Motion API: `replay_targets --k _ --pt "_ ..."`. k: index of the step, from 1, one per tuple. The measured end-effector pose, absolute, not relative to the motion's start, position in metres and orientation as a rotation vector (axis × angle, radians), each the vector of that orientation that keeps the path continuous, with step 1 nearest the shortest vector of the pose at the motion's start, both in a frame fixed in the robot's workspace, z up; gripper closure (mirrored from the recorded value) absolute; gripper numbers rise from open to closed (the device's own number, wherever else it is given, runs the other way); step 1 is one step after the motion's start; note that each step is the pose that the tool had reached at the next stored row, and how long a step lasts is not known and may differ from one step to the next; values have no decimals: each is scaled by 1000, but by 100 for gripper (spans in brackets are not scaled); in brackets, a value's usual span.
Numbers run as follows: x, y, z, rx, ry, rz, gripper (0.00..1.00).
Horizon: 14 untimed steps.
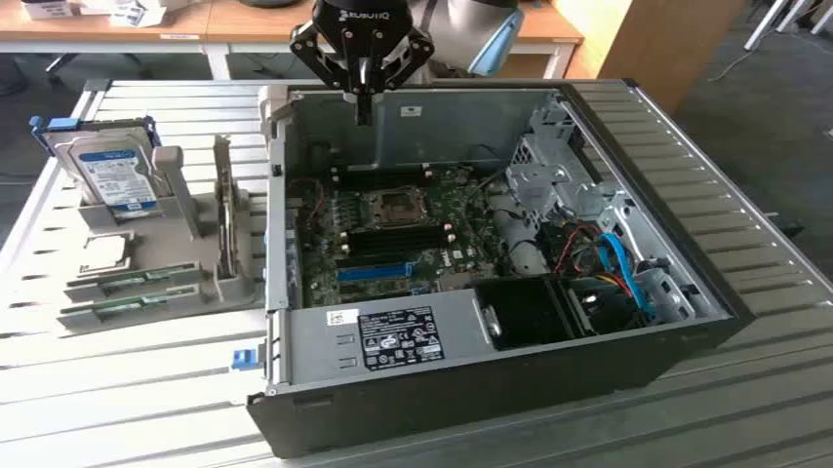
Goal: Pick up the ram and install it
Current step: 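Reach for the ram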
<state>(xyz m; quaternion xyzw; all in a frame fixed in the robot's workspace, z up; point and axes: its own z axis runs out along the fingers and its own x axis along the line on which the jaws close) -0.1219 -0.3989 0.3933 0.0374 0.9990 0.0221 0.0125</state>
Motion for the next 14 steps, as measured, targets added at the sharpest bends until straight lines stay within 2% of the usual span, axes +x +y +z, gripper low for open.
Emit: replay_targets --k 14 --pt "-123 -399 393 117 3114 69 89"
